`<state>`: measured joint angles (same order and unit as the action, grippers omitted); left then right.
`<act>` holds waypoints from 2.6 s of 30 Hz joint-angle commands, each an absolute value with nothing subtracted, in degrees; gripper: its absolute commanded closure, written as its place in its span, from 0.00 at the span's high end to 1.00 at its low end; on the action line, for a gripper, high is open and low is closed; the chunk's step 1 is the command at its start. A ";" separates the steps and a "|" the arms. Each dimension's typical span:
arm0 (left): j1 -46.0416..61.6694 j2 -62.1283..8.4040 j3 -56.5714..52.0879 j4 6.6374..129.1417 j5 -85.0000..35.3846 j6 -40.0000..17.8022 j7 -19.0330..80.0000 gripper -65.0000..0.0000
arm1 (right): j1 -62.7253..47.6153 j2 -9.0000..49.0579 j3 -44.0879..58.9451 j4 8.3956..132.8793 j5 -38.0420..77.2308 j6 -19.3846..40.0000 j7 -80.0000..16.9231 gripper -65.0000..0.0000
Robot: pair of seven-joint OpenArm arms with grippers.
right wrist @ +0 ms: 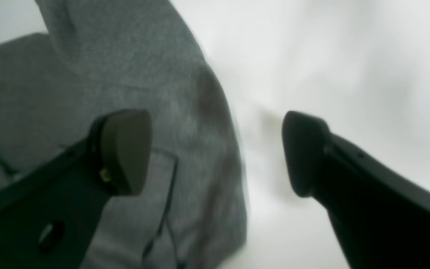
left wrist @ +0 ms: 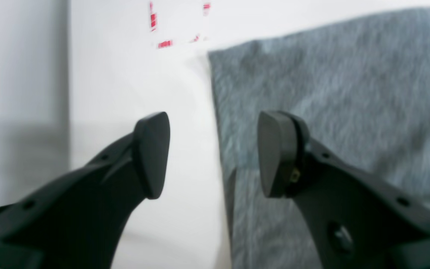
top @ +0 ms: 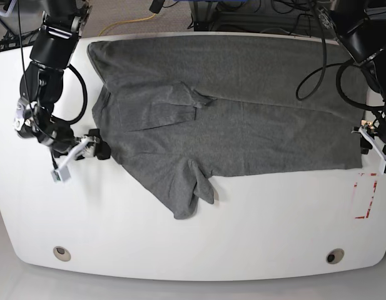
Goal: Fold the T-shirt properly
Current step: 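Release the edge and grasp the shirt's hem corners with both grippers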
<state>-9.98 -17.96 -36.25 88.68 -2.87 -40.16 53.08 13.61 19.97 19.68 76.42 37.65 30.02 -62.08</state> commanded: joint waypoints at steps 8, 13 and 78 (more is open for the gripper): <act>-16.92 -19.30 -36.35 79.25 -2.86 -40.00 51.91 0.53 | 27.65 19.30 9.01 57.19 28.18 31.08 -47.43 0.78; -17.45 -19.38 -36.35 77.49 -2.86 -40.00 51.47 0.53 | 32.31 19.38 3.74 46.64 27.65 31.08 -40.57 0.78; -29.58 -24.75 -26.95 36.35 -1.01 -26.42 25.36 0.32 | 30.11 12.62 -6.02 47.78 27.47 30.55 -36.18 0.00</act>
<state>-28.38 -23.75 -26.89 35.24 -0.86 -26.33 25.56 28.34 12.21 -6.22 45.89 27.33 30.46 -36.03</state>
